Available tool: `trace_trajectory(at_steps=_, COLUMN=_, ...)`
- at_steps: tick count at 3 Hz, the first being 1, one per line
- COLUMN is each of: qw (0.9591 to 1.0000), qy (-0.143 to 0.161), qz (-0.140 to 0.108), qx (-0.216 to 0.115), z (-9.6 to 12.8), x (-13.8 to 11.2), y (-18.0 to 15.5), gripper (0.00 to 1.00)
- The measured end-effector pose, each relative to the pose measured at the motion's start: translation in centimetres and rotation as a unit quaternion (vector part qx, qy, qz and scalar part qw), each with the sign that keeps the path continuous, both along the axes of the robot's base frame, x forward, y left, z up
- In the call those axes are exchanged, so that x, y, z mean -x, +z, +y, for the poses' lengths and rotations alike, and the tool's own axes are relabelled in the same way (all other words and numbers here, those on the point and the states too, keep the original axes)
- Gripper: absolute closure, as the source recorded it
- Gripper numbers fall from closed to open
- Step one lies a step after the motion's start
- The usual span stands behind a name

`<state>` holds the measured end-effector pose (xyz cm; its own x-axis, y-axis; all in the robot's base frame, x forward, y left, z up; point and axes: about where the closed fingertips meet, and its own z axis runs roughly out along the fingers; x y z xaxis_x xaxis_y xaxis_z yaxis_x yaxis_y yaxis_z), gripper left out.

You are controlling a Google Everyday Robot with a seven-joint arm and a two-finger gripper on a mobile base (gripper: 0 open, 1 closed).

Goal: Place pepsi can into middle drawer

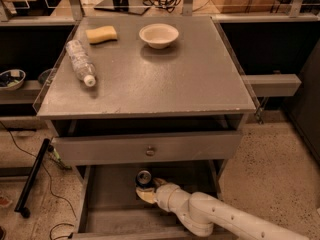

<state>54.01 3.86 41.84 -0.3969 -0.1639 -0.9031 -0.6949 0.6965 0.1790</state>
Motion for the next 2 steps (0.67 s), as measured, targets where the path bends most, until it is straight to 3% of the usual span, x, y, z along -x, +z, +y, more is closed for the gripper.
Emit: trace_trajectory(at_steps=2, qw=0.9999, qy=0.01, qz=0.01, qx=0.006, z=0.99, x=0.26, y=-1.4, gripper=1.0)
